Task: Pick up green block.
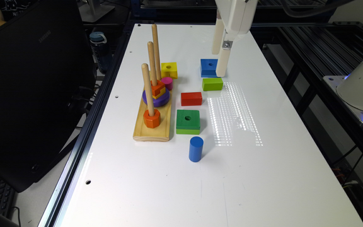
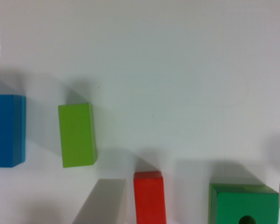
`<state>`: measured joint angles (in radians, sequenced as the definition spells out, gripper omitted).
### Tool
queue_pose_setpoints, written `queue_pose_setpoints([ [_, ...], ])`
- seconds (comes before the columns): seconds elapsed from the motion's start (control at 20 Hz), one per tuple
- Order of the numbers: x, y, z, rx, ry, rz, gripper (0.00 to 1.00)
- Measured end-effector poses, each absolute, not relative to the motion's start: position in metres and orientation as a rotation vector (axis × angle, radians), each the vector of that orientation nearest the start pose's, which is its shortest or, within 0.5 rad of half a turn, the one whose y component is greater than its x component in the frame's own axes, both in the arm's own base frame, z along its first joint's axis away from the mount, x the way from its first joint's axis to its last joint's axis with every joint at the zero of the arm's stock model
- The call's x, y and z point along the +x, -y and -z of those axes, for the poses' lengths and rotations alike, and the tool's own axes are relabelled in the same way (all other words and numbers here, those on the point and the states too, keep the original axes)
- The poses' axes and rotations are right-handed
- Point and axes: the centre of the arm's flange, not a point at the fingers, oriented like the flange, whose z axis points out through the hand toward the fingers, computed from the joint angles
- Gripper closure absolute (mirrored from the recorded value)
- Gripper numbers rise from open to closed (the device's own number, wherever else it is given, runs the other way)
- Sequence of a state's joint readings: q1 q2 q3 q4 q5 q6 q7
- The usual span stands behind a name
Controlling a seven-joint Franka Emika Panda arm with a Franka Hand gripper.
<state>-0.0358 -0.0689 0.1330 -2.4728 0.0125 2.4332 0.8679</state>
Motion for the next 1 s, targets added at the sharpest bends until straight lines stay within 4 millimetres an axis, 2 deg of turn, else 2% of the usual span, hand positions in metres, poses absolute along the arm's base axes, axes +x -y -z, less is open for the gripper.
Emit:
queue_pose_setpoints([
  [0.2, 0.47, -0.057, -0.322, -2.892, -1.19, 0.045, 0.0],
  [0.6, 0.472, -0.062, -0.324, -2.889, -1.189, 0.051, 0.0],
  [0.75, 0.481, -0.074, -0.323, -2.883, -1.187, 0.051, 0.0],
  [1.0, 0.498, -0.082, -0.32, -2.874, -1.181, 0.046, 0.0],
])
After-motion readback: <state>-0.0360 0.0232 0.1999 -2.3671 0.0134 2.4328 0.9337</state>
